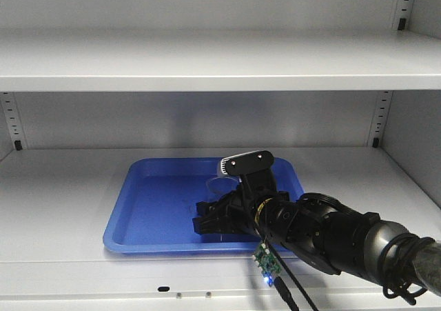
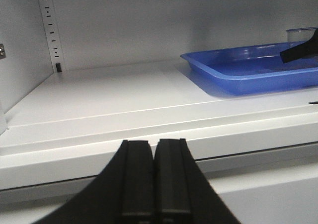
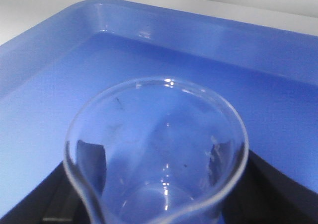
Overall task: Pick beaker and place in left cabinet
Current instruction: 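Lower the beaker onto the blue tray and open the right gripper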
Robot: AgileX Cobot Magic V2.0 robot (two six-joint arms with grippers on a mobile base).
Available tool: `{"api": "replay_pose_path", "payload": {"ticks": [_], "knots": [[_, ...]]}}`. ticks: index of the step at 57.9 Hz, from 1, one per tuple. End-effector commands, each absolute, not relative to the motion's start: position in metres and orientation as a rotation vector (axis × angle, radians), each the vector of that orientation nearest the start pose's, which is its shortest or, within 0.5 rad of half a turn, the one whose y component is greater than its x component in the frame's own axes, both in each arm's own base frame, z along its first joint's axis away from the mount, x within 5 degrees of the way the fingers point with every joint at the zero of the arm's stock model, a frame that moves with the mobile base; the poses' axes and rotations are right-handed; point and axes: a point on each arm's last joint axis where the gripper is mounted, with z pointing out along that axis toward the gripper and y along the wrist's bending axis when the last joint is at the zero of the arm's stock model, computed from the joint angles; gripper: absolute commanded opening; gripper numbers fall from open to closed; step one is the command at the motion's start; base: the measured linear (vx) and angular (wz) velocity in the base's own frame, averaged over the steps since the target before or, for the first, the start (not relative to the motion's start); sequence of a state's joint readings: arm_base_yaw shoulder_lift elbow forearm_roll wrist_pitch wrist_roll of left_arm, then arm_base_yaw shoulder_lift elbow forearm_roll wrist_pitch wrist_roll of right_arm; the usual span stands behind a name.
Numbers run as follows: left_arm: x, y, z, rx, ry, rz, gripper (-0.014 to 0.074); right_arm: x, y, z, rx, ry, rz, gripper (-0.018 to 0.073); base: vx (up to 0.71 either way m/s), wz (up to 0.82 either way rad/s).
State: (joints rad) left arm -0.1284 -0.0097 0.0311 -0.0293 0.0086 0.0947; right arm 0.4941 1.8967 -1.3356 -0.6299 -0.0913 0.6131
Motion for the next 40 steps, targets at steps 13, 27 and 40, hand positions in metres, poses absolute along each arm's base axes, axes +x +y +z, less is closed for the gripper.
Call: {"api": "replay_pose_path", "payload": {"ticks": [13, 27, 40], "knots": [[0.055, -0.007, 0.205, 0.129, 1.423, -0.060, 0.0001, 0.384, 0.214, 0.292, -0.513, 1.774, 0.417, 0.0709, 0.00, 0.00], [0.055, -0.007, 0.205, 0.129, 1.423, -0.060, 0.0001, 0.377, 0.207, 0.310, -0.481, 1.768, 0.405, 0.0712, 0.00, 0.00], [0.055, -0.007, 0.205, 0.129, 1.423, -0.060, 0.0001, 0.368, 0.198, 0.327, -0.452, 1.790, 0.354, 0.0651, 0.00, 0.00]]}}
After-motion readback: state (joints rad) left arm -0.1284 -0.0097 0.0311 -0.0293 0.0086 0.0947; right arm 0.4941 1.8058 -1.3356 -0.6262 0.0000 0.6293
